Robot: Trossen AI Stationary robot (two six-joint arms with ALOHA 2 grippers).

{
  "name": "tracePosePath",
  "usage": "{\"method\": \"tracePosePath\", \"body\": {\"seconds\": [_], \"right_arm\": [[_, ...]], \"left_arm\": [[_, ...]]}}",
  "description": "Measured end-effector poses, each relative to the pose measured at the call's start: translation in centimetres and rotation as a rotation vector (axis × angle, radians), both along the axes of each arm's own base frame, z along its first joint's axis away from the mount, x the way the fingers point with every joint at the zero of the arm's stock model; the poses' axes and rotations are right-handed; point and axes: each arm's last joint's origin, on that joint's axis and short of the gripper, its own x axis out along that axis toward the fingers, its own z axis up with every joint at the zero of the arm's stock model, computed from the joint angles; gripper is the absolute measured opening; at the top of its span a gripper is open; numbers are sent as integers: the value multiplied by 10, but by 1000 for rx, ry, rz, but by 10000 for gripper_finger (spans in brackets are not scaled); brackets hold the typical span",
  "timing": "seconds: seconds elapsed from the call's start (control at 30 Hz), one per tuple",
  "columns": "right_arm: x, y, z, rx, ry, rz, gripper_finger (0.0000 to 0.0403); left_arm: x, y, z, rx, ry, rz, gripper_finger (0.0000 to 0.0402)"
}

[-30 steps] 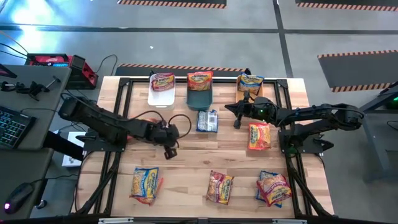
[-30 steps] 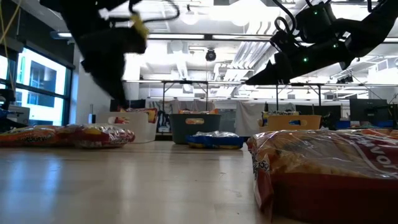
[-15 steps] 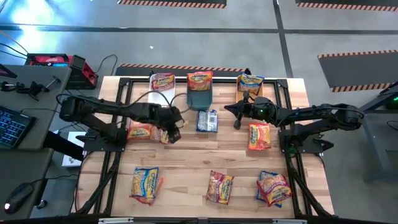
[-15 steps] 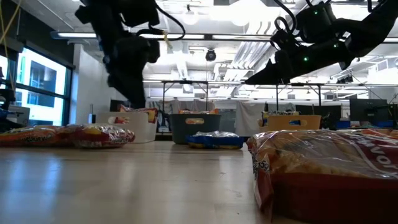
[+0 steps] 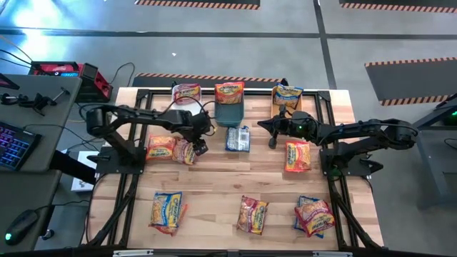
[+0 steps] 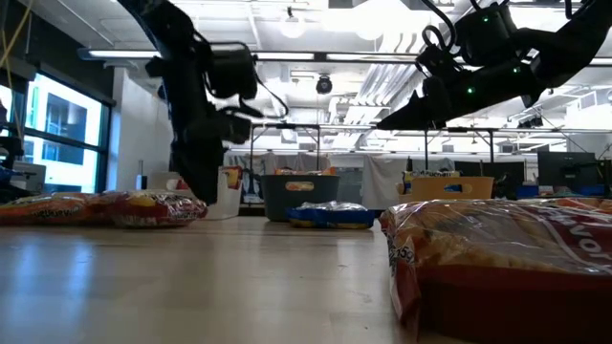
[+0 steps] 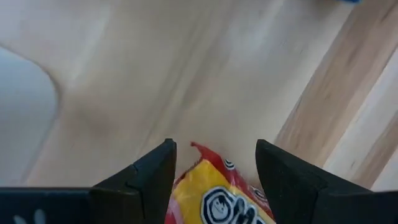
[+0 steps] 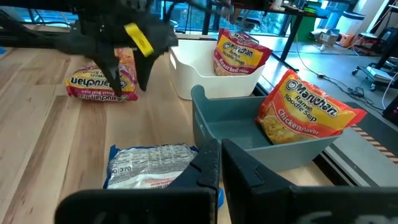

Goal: Sort Maruchan noodles
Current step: Put the red noodle pack into the white bin

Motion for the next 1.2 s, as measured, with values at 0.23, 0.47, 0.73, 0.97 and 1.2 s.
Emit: {"method": "tracePosePath", "body": {"seconds": [0.23, 0.47, 0.73, 0.97, 1.2], "right_arm": [[0, 0, 0, -1, 0, 0, 0], [0, 0, 0, -1, 0, 0, 0], [0, 0, 0, 3, -2, -1, 0], [0, 1, 0, 75, -25, 3, 0], [16, 2, 12, 269, -75, 64, 51]], "left_arm": [[1, -1, -21, -53, 99, -51, 202], [3, 0, -20, -58, 120, -53, 119], [12, 3, -4, -47, 76, -73, 8], [16, 2, 31, -11, -150, 89, 2], [26, 1, 58, 135, -531, 291, 1]]}}
